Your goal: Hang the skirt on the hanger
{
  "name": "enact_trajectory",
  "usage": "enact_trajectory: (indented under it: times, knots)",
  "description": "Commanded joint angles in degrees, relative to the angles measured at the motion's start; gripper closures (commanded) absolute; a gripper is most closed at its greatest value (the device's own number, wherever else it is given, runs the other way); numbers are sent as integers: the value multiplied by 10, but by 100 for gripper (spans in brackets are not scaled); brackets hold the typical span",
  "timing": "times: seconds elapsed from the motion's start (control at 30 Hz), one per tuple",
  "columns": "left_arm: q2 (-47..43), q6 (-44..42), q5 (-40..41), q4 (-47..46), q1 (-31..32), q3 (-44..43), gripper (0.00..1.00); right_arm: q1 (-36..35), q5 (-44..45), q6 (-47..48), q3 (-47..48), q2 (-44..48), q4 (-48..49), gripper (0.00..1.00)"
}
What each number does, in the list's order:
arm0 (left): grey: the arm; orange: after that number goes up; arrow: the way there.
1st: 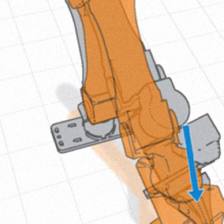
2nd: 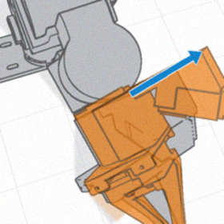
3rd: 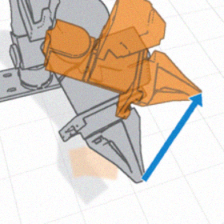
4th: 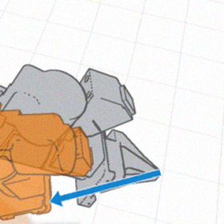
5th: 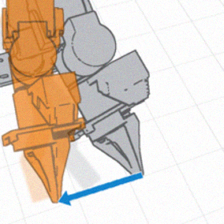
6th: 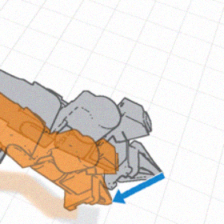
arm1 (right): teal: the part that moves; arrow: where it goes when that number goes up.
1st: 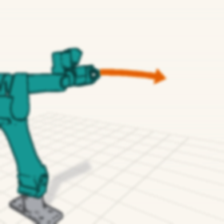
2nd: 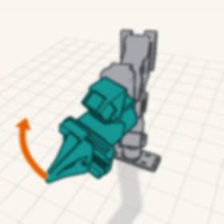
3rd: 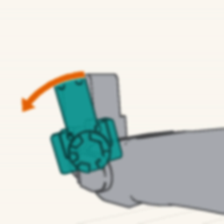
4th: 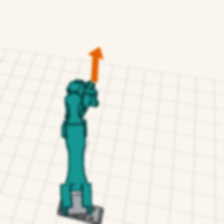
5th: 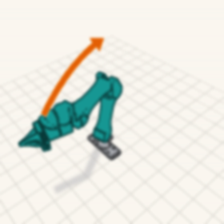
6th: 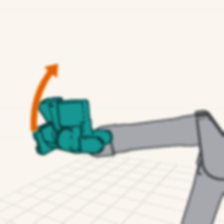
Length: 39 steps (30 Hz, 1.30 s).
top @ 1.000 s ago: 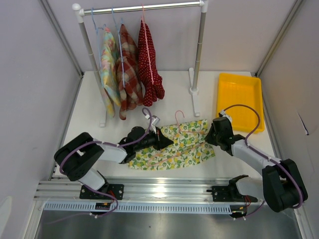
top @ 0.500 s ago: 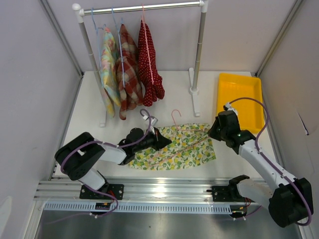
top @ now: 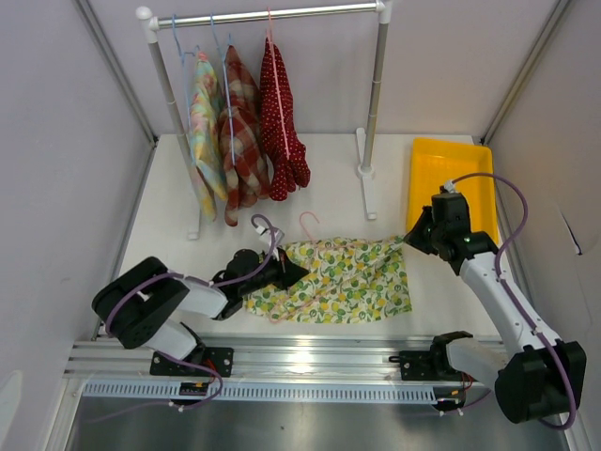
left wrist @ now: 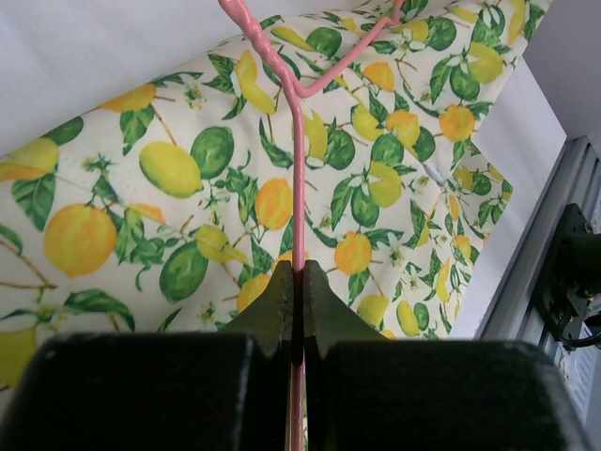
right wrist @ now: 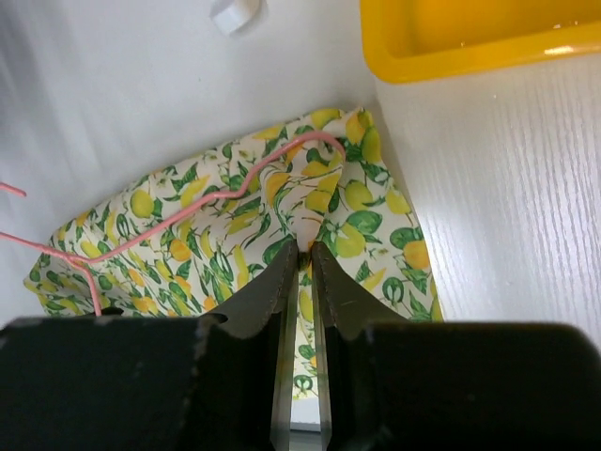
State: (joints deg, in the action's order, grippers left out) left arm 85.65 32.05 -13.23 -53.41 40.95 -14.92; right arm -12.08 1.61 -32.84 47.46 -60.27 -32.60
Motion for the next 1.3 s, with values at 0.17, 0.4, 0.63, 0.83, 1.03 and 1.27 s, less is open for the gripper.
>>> enact_trajectory:
  times: [0.17,0.4,0.63,0.83,1.03,1.27]
  knots:
    - [-48,-58,35,-13,-7,43,100,38,-26,27,46,-33,3,86]
    - [-93,-88,24,-42,-6,72,100,42,-32,30,9,-23,5,79]
    - [-89,-114,-6,-72,1,67,100,-9,15,12,-14,9,-7,37]
    - [-56,-112,0,-95,16,74,100,-130,44,-27,-20,49,12,40]
    - [-37,-106,5,-103,17,72,100,-286,84,-50,-58,49,95,41]
    - [-35,-112,6,-75,17,62,100,-421,117,-38,-77,-38,222,41]
